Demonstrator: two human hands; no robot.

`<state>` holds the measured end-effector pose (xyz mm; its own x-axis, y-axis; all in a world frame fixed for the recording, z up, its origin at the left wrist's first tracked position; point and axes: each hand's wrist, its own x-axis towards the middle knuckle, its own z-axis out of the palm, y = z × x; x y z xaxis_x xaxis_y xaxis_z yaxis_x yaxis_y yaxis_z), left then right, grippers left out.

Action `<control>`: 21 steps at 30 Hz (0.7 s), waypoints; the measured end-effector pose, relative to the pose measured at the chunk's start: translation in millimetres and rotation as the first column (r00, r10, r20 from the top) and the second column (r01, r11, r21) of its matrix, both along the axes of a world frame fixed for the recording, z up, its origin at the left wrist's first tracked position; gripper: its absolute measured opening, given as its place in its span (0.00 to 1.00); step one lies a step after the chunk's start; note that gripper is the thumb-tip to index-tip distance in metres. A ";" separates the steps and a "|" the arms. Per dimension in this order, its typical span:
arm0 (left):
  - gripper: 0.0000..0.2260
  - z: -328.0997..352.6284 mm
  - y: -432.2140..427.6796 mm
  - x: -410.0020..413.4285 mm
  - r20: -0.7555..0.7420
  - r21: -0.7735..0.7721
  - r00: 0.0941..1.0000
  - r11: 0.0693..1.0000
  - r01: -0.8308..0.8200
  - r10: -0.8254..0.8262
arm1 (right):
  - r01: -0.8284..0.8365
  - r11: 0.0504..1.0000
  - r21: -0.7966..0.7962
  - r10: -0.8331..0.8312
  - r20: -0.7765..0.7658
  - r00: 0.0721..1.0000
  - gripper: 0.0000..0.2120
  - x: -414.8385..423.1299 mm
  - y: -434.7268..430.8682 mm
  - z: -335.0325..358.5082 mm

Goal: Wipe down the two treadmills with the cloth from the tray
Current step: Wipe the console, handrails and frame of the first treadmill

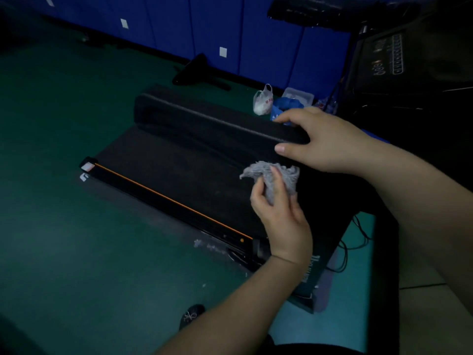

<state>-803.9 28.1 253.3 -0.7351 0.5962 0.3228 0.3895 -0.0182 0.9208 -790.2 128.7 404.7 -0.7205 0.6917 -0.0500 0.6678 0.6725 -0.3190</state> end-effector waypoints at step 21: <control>0.06 13.3 8.1 -30.7 0.235 0.066 0.927 0.947 -0.314 0.291 | 0.003 0.999 0.045 -0.002 -0.023 1.000 0.20 -0.5 -3.6 -0.2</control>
<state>-834.6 36.2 266.6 -0.9345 0.3071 0.1799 0.1799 -0.0283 0.9833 -790.7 125.1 404.5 -0.7190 0.6950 -0.0020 0.6627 0.6847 -0.3034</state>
